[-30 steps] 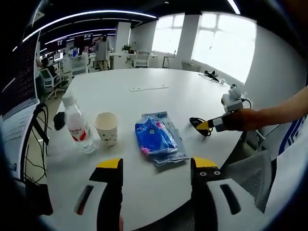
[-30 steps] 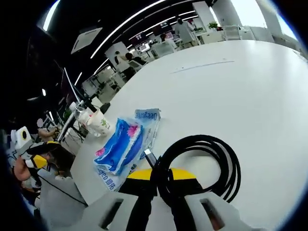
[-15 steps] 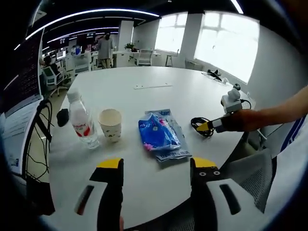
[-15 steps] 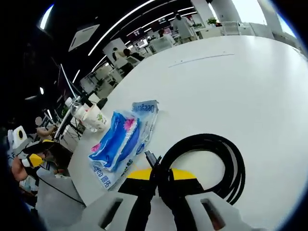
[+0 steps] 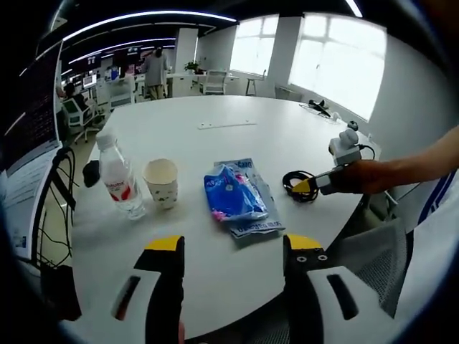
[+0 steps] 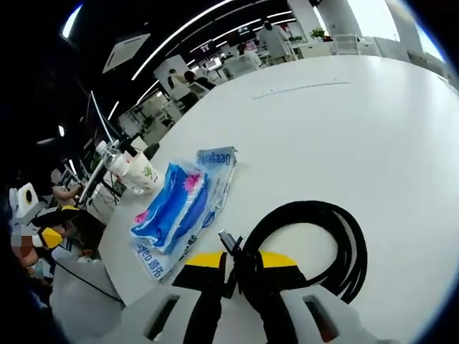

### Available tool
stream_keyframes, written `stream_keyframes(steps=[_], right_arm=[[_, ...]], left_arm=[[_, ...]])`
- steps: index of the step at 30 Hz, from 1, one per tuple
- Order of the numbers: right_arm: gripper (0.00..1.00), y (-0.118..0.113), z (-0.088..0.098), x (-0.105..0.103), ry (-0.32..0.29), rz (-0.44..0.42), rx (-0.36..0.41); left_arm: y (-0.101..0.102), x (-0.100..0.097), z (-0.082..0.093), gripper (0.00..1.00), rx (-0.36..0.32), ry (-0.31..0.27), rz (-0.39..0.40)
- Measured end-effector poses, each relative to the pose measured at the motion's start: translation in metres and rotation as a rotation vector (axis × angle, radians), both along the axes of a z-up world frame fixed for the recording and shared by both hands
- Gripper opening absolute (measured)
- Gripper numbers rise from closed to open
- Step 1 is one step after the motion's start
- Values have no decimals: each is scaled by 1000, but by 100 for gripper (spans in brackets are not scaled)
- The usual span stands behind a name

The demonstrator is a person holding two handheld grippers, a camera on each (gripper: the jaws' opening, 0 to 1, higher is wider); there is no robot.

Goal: Arrange the tabletop items into an orderly group along one side of the table until the central work area is clear of visible clutter.

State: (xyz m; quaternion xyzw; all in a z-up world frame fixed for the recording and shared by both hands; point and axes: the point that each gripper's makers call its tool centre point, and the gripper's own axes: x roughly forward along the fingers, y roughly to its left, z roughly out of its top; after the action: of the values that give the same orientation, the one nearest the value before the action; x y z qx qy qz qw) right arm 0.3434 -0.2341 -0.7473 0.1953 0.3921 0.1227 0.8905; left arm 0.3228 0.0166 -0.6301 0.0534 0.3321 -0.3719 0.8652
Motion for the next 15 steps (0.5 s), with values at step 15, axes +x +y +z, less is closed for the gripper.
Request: stream_keyframes(steps=[15], right_arm=[[15, -8, 4, -5, -24, -37, 19]], left_arm=[[-5, 2, 5, 56, -12, -4, -10]])
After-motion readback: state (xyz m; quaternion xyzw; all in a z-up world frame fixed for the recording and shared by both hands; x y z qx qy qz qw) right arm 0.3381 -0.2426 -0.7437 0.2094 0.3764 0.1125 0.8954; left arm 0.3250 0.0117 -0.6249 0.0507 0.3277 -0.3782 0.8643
